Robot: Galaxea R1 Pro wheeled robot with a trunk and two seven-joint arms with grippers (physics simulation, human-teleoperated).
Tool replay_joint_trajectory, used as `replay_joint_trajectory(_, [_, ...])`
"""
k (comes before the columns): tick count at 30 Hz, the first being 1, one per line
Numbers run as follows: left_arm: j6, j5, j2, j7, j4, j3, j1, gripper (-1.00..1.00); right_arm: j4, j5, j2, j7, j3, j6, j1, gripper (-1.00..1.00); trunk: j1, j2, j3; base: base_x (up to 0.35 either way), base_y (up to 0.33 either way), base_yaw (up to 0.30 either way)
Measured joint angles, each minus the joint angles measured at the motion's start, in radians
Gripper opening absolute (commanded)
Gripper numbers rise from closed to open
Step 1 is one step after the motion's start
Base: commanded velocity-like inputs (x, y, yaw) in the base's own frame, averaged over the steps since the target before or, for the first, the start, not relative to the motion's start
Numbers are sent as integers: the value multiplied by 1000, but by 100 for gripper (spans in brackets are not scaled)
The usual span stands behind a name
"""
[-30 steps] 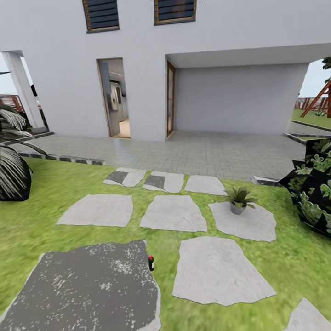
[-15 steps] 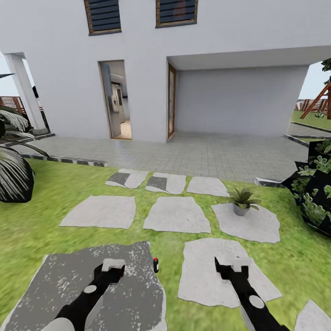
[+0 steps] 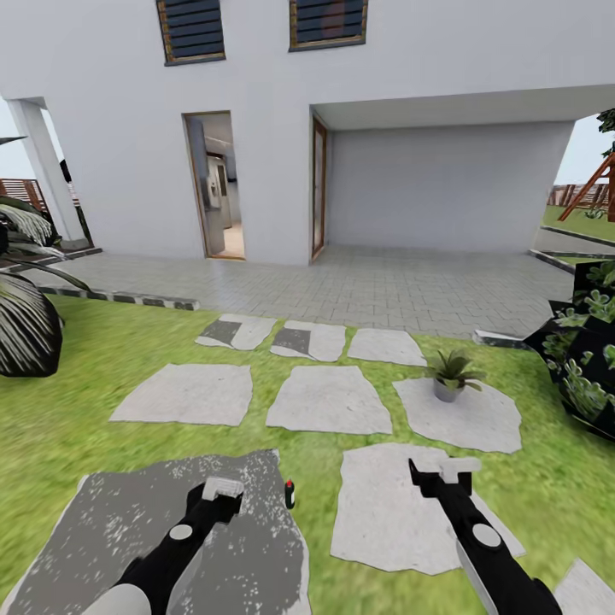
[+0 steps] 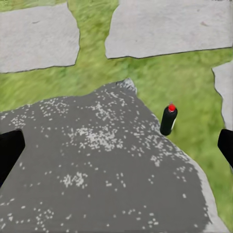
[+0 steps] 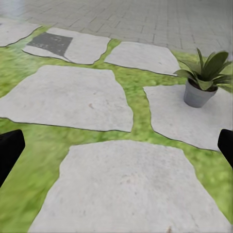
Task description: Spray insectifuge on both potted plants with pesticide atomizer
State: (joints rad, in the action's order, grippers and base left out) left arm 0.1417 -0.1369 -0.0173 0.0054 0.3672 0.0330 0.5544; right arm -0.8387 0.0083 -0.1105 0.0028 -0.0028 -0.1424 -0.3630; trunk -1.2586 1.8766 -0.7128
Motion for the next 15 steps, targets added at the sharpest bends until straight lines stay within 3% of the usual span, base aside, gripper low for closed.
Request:
replay_joint_trajectory(6, [0, 2, -1, -7, 0, -2, 4, 100, 5, 0, -2, 0, 1, 0, 0, 100, 0, 0, 0, 307, 0, -8])
replay_joint_trajectory(15, [4, 4, -1, -7, 0, -4, 5, 100, 6, 0, 0, 0, 3, 0, 0, 100, 0, 0, 0, 319, -55, -179])
